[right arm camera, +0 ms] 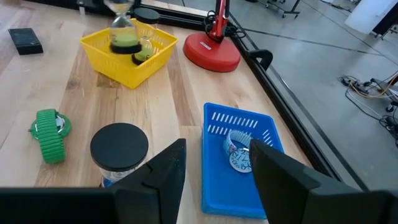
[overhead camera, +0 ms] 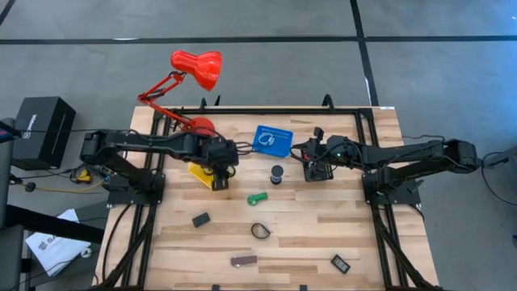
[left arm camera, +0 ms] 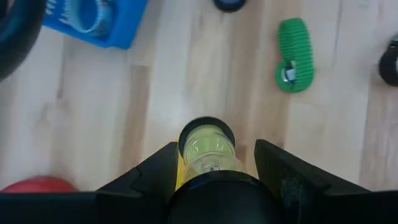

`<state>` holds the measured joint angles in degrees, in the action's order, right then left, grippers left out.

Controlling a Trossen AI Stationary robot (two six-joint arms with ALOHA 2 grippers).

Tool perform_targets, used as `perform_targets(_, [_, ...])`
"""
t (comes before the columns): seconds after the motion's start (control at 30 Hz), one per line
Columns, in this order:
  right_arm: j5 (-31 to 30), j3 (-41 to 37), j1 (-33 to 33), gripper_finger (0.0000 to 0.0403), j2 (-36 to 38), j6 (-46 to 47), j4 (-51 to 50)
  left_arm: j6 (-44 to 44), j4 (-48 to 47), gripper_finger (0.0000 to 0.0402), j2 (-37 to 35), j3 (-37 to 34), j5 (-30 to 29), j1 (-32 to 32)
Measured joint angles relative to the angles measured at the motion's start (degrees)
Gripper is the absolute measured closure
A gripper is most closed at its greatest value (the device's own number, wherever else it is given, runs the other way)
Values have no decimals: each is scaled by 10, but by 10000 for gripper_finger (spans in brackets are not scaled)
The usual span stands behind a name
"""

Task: Pick & Place Office items
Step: Put the green hourglass into the yellow bin

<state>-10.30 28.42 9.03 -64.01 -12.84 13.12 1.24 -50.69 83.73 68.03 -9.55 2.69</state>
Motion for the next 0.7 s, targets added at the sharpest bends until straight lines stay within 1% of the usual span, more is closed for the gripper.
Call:
perform_targets(0.23, [0,0,0,235,0,1,-5,-9,-32,206,-5,-5,0,29])
perform_targets(0.4, [0,0,0,235,0,8,-7,6,-33,208,-5,-52,3,38])
perform_targets(0.5, [0,0,0,235,0,9,-6,17,-29,200,-4,-82,8,38])
perform_targets(0.7, [0,0,0,235,0,8,-6,26,9,208,-4,-104,24,37])
